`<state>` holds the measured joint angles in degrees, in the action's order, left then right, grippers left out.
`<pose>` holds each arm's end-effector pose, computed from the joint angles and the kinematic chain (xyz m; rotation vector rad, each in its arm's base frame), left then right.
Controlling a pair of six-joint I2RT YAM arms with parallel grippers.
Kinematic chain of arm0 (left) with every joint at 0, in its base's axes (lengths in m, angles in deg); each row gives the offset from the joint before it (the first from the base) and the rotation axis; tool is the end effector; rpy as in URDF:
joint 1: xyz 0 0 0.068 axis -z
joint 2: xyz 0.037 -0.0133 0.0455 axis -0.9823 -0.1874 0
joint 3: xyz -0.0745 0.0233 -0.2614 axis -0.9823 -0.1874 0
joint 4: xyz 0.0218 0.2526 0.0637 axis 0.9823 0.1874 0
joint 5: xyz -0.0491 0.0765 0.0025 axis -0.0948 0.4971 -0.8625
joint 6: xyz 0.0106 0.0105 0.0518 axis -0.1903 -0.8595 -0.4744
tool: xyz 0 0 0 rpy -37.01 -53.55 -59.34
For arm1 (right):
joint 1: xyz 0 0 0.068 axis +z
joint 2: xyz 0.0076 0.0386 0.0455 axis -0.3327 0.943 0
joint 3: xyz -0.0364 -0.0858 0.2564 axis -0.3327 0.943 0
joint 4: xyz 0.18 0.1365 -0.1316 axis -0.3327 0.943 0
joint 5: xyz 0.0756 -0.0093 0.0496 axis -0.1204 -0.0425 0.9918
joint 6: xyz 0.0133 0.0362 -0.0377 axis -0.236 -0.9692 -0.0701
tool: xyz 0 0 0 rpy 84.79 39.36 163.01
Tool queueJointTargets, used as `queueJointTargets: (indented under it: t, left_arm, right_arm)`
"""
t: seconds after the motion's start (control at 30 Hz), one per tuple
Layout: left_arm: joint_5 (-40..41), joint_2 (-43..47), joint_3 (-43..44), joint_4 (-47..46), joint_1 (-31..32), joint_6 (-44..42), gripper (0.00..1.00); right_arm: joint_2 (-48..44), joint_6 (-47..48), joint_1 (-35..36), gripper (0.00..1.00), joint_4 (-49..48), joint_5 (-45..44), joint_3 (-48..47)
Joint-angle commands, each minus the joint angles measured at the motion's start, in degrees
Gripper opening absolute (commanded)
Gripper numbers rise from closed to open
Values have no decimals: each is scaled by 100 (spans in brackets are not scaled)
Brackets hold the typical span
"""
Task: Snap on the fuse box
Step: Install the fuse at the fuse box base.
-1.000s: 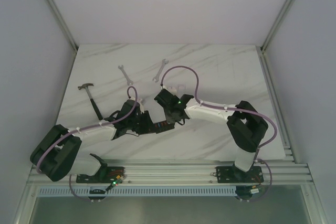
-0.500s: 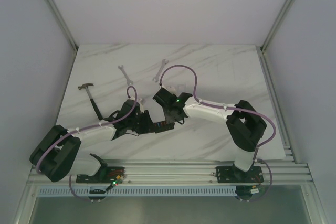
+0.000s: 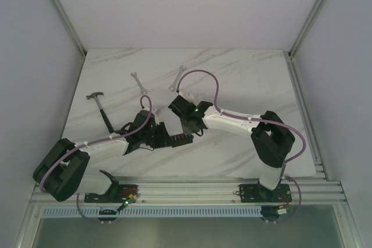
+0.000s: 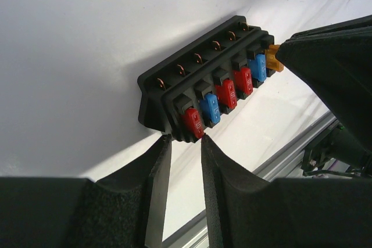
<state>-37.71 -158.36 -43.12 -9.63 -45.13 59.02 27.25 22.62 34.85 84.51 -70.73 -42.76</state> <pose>0.1941 -0.1442 0.1489 -0.1050 2.5092 -1.0092 0.2262 0.2998 0.2055 -0.3787 2.5844 0.2283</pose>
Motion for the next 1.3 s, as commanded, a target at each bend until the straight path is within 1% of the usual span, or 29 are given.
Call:
queueJointTargets:
  t: [0.0,0.23,0.53,0.8,0.93,1.07,1.13,1.27]
  left_arm:
    - [36,0,57,98,-40,-50,37]
    - [37,0,51,103,-40,-48,37]
    - [34,-9,48,111,-40,-39,37]
    - [32,-9,45,111,-38,-36,37]
    - [33,0,33,111,-40,-34,37]
    - [34,5,33,111,-44,-32,37]
    - [32,9,31,111,-41,-28,37]
    - [37,8,31,111,-40,-27,37]
  right_arm:
    - [127,-93,38,17,225,-62,-254]
    - [124,-149,35,20,443,-10,-260]
    - [212,-104,39,17,502,185,-300]
    - [279,-136,38,19,654,260,-356]
    - [273,-151,39,19,741,255,-385]
    - [260,-143,32,15,781,270,-408]
    - [268,-127,38,16,808,286,-442]
    - [295,-123,36,23,877,304,-503]
